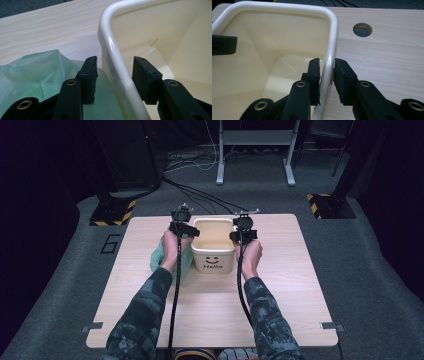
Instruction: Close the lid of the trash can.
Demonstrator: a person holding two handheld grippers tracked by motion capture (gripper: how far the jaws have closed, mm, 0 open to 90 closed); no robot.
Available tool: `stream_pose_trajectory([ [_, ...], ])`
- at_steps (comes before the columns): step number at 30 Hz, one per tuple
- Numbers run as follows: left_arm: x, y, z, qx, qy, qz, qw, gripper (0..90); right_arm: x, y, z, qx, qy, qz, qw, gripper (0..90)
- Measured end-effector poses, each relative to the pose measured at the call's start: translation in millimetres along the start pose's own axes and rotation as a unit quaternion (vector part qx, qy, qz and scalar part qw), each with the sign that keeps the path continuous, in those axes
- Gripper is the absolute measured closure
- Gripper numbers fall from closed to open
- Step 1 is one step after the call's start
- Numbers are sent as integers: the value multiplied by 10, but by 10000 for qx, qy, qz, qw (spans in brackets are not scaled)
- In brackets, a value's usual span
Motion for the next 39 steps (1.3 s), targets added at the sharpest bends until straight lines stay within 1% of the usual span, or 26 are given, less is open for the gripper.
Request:
stream_pose_trajectory([
  [3,-3,-17,-17,66,11,-33,10000,605,1,-6,-1,-14,-10,12,10000,752],
  [5,15,-19,-27,83,41,-41,9999,618,7,2,-3,-13,12,8,10000,752],
  [9,27,-28,-32,77,18,-56,10000,623,6,-3,-4,-39,-7,10,10000,753],
  [17,45,-34,-28,161,19,-41,9999,637,16,-20,8,-90,-6,9,10000,758],
  [20,59,-30,-18,145,12,-60,9999,637,31,-30,23,-134,-10,2,9999,759],
  [23,92,-30,-8,169,27,-25,9998,639,49,-42,37,-179,-28,-4,9998,759],
  [24,106,-28,-4,164,26,-7,9999,642,56,-45,43,-183,-36,-11,9998,759],
  [27,138,-23,12,101,13,-47,9999,651,72,-57,57,-241,-48,-21,9997,759],
  [32,150,-34,38,119,11,-25,9999,647,94,-86,80,-250,-65,-7,9997,757],
  [34,135,-33,43,95,-37,-61,9999,618,93,-99,79,-287,-80,-3,9996,753],
  [36,106,-29,44,48,-75,-125,9999,520,85,-111,70,-299,-109,52,9995,740],
  [38,66,-19,44,6,-98,-119,9999,399,72,-123,59,-306,-151,125,9993,680],
  [39,42,-17,43,-33,-126,-154,9998,358,63,-128,52,-314,-180,151,9992,652],
])
Point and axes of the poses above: each handheld gripper's, and its own axes: x roughly forward along the jaws, z roughly out of its top, y roughly to its left, the point moved 6 cm from there along x, roughly forward along the jaws, and after that the axes turned 9 degrees about -x, right-handed, at the moved point
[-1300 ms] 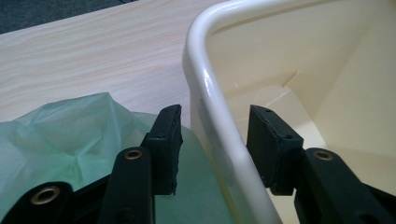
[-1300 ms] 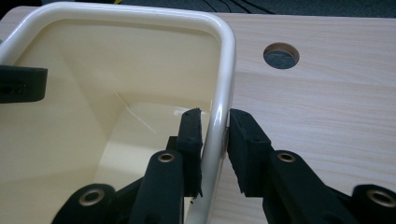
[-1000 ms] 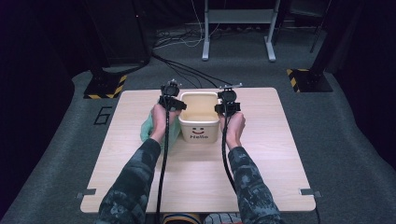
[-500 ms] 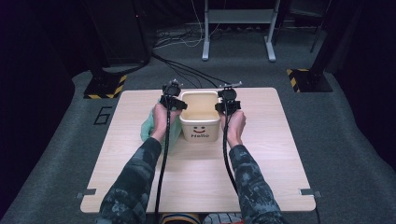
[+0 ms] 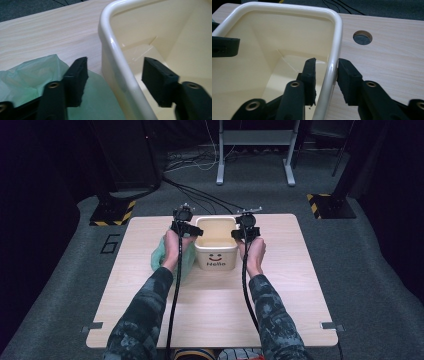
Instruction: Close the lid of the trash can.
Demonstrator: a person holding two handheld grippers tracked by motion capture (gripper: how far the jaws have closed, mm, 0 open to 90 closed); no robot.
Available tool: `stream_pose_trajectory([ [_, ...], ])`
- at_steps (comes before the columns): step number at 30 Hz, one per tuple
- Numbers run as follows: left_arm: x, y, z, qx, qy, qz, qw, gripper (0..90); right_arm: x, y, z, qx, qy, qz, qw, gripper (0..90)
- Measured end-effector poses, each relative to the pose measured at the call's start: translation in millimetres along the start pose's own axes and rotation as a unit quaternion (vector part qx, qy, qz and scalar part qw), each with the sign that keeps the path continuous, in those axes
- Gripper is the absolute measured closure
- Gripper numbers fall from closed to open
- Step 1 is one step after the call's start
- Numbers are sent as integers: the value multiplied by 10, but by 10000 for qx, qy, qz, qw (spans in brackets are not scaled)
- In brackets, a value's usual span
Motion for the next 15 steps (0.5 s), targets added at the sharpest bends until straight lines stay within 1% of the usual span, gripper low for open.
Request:
stream_pose_trajectory([
  [1,-28,4,1,-4,-19,-17,10000,334,-8,-4,-8,7,-8,45,10000,605],
  [3,-90,3,10,11,-105,-63,9999,237,-22,-8,-20,35,-14,152,9999,525],
  [5,-157,-1,20,26,-198,-97,9998,215,-48,-9,-26,49,-51,234,9997,398],
  [6,-188,-4,22,43,-227,-141,9996,185,-67,-6,-23,31,-121,309,9994,348],
  [7,-216,-4,22,42,-259,-148,9995,163,-92,-2,-19,37,-157,318,9994,310],
  [9,-258,-1,18,56,-273,-161,9995,152,-149,8,-7,-12,-257,403,9989,259],
  [10,-278,-1,15,72,-271,-156,9995,149,-175,7,1,-33,-302,431,9986,216],
  [11,-299,1,15,87,-287,-148,9994,147,-202,-6,6,-76,-322,371,9988,189],
  [12,-320,-2,16,97,-309,-180,9993,145,-234,-19,13,-76,-352,350,9987,179],
  [14,-360,-14,17,128,-350,-183,9991,144,-292,-50,25,-79,-404,447,9982,161],
  [15,-379,-27,15,172,-343,-186,9991,144,-323,-69,30,-95,-425,437,9981,161],
])
Point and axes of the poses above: each handheld gripper's, and its own axes: x roughly forward along the jaws, z roughly out of its top, y roughly to its left, the point moved 6 cm from there along x, roughly forward along the jaws, and after that the axes turned 9 degrees about -x, right-handed, at the moved point
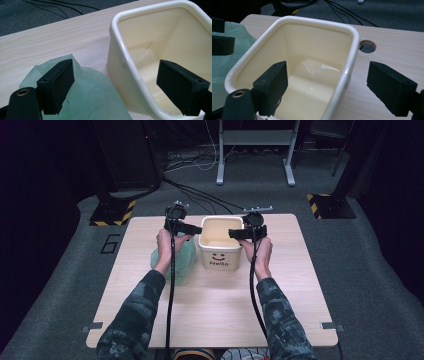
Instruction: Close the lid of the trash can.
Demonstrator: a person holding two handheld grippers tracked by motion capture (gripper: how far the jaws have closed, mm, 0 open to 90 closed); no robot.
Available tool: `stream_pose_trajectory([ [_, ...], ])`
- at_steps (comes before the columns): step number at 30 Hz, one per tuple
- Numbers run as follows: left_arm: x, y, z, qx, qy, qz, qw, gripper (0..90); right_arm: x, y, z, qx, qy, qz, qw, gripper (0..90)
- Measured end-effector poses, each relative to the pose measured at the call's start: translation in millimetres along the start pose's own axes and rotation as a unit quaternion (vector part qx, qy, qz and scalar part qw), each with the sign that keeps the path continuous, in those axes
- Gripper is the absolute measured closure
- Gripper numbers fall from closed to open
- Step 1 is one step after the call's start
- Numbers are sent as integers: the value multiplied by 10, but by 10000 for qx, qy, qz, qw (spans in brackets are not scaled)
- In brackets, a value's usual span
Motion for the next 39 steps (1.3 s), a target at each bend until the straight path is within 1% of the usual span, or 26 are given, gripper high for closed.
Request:
stream_pose_trajectory([
  [2,-10,-19,-4,53,21,42,10000,147,-54,-44,7,10,-38,30,10000,166],
  [3,-4,-31,-7,64,39,73,9999,163,-76,-73,6,19,-41,-14,10000,194],
  [5,20,-53,-18,129,63,18,9999,177,-102,-130,-14,57,-48,-35,10000,266],
  [6,37,-68,-22,155,68,19,9999,240,-106,-160,-34,71,-47,-44,10000,317],
  [7,59,-78,-25,167,78,59,9998,270,-102,-184,-58,111,-30,-59,9999,349],
  [8,84,-93,-29,184,76,32,9998,275,-95,-205,-85,123,-13,-52,9999,405],
  [9,104,-103,-34,188,99,27,9998,305,-76,-217,-114,138,1,3,9999,428],
  [11,148,-114,-48,217,162,80,9996,321,-39,-231,-153,194,49,-15,9998,479],
  [13,193,-115,-73,224,234,149,9994,328,18,-253,-191,264,118,-29,9996,488],
  [14,209,-105,-85,254,270,181,9991,336,48,-257,-207,315,135,38,9994,486],
  [15,223,-93,-97,254,281,206,9991,339,75,-262,-220,329,149,52,9993,487],
  [17,239,-77,-113,147,260,121,9995,328,108,-267,-239,297,132,33,9995,487],
  [19,241,-74,-113,134,232,109,9996,317,124,-273,-250,285,100,68,9995,473],
  [20,230,-74,-107,193,208,123,9995,316,122,-274,-246,286,79,35,9996,454],
  [21,213,-79,-99,166,140,115,9997,309,112,-275,-240,291,73,10,9995,435],
  [22,187,-85,-94,138,103,64,9998,285,95,-275,-230,240,38,26,9997,422],
  [23,160,-91,-91,133,63,64,9999,254,71,-273,-218,192,-1,26,9998,399],
  [25,104,-94,-95,161,23,11,9999,191,27,-273,-205,119,2,-25,9999,323],
  [27,44,-90,-109,135,8,-32,9999,167,-15,-279,-204,98,-21,2,9999,249],
  [28,13,-89,-116,138,-18,-73,9999,154,-33,-284,-204,67,-17,16,10000,225],
  [30,-57,-90,-136,186,-65,-87,9998,151,-73,-288,-207,-1,-3,23,10000,181],
  [33,-154,-100,-188,285,-84,-174,9994,142,-141,-277,-218,-98,34,87,9999,149],
  [35,-229,-102,-244,346,-107,-228,9991,128,-211,-275,-222,-188,-3,77,9998,138],
  [37,-282,-104,-295,393,-123,-290,9987,111,-267,-264,-230,-232,-19,157,9996,136],
  [38,-308,-105,-323,427,-128,-305,9985,100,-307,-254,-233,-259,-57,157,9995,136],
  [39,-337,-103,-351,471,-119,-323,9983,95,-349,-246,-239,-338,-75,162,9993,134],
])
Point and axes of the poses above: each handheld gripper's, and its own axes: x roughly forward along the jaws, z roughly out of its top, y roughly to its left, the point moved 6 cm from there along x, roughly forward along the jaws, and after that the axes turned 9 degrees about -x, right-handed, at the moved point
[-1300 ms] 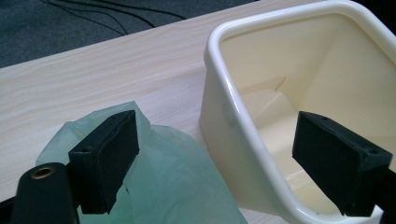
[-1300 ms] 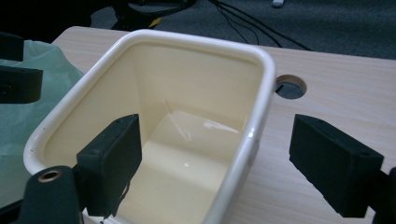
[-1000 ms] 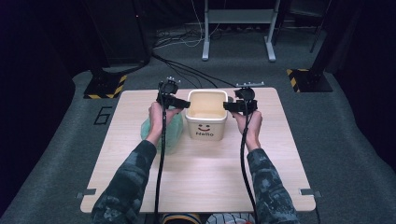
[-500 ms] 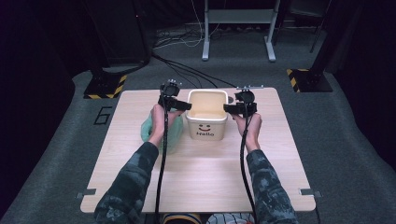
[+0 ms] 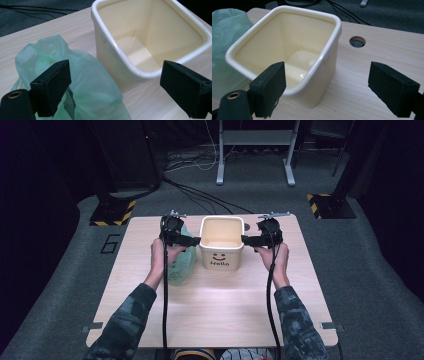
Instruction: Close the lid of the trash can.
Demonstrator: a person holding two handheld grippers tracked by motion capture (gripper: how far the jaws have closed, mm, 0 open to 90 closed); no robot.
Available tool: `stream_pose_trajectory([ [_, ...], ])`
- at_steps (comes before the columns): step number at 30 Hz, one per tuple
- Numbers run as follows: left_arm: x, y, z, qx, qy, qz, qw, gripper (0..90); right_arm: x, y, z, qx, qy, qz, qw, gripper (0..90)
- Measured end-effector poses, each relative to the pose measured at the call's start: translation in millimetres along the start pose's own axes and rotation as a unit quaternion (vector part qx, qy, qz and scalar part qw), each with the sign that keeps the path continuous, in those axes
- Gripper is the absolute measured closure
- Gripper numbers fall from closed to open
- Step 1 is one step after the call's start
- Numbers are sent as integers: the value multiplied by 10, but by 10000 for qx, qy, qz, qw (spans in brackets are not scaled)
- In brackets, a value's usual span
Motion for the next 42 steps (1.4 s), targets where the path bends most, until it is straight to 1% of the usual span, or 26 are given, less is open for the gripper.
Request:
stream_pose_trajectory([
  [5,-191,-18,-126,140,-138,-112,9997,78,-208,69,-63,-175,-154,38,9997,113],
  [8,-313,-33,-222,217,-235,-174,9993,77,-327,107,-138,-268,-223,71,9994,103],
  [12,-466,-66,-385,341,-352,-227,9985,77,-482,151,-261,-449,-285,47,9986,99],
  [14,-537,-68,-478,430,-408,-197,9980,77,-552,166,-340,-539,-295,0,9981,97],
  [16,-600,-58,-592,465,-450,-180,9977,77,-616,174,-432,-621,-301,-28,9976,97],
  [20,-681,-5,-780,486,-514,-83,9975,76,-717,171,-624,-676,-293,-103,9972,96],
  [23,-725,54,-948,458,-540,-3,9975,76,-783,150,-768,-671,-293,-170,9972,96],
  [27,-759,131,-1147,365,-552,66,9978,74,-838,127,-939,-712,-255,-289,9967,94],
  [29,-774,177,-1258,338,-568,165,9977,74,-851,114,-1041,-727,-218,-359,9965,93],
  [31,-780,226,-1377,275,-571,219,9977,72,-856,97,-1154,-710,-181,-427,9964,92],
  [32,-779,251,-1441,235,-556,245,9979,70,-856,92,-1214,-694,-157,-417,9966,92],
  [34,-776,299,-1578,139,-539,267,9981,64,-863,81,-1334,-665,-102,-481,9966,91],
  [37,-763,368,-1774,40,-478,370,9982,56,-869,68,-1517,-613,-22,-526,9967,87],
  [40,-735,455,-1934,-92,-412,433,9982,45,-857,42,-1704,-592,63,-631,9962,83],
  [42,-690,534,-2035,-138,-367,528,9978,33,-825,2,-1850,-578,184,-738,9954,78],
])
Point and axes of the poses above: each handheld gripper's, and its own axes: x roughly forward along the jaws, z roughly out of its top, y roughly to its left, the point moved 6 cm from there along x, roughly forward along the jaws, and after that the axes turned 9 degrees about -x, right-handed, at the moved point
